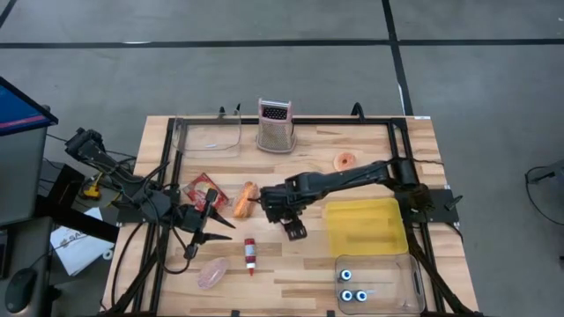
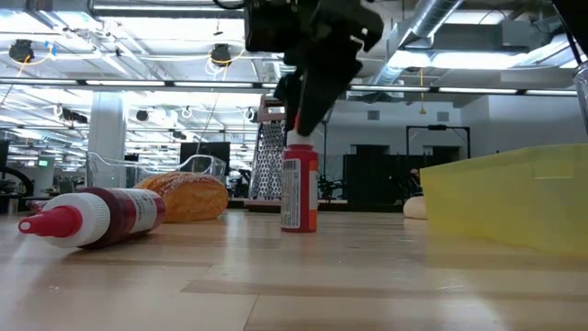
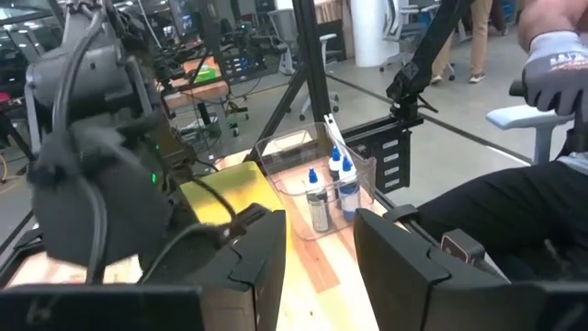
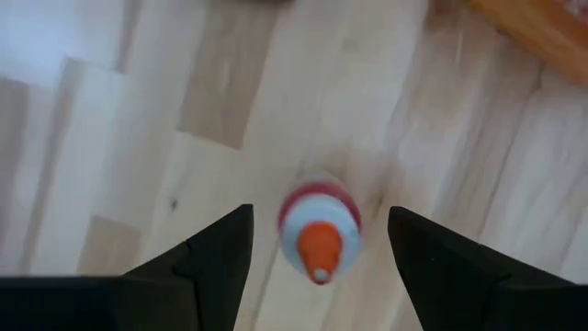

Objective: Pick & Place Food Item
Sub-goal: Put the orange food coloring bottle into the bottom transparent bin

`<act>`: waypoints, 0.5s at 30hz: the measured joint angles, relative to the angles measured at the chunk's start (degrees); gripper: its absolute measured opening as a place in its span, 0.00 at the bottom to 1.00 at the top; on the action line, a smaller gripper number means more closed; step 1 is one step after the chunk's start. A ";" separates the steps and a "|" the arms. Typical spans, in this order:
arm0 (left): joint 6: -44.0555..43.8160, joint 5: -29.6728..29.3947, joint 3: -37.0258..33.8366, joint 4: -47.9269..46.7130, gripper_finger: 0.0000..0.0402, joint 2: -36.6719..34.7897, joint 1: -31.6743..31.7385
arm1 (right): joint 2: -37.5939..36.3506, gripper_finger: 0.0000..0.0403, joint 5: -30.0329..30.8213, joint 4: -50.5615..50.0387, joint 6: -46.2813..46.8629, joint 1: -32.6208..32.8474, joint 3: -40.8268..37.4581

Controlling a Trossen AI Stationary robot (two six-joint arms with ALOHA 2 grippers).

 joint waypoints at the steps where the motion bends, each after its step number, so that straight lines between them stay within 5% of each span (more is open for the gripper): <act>1: 0.02 0.00 0.00 0.05 0.31 0.00 0.00 | 0.12 0.61 0.02 -0.16 -0.02 -0.05 -0.07; 15: 0.13 -0.04 0.00 0.53 0.31 0.02 0.00 | 0.20 0.61 0.16 0.97 0.37 -0.06 -0.08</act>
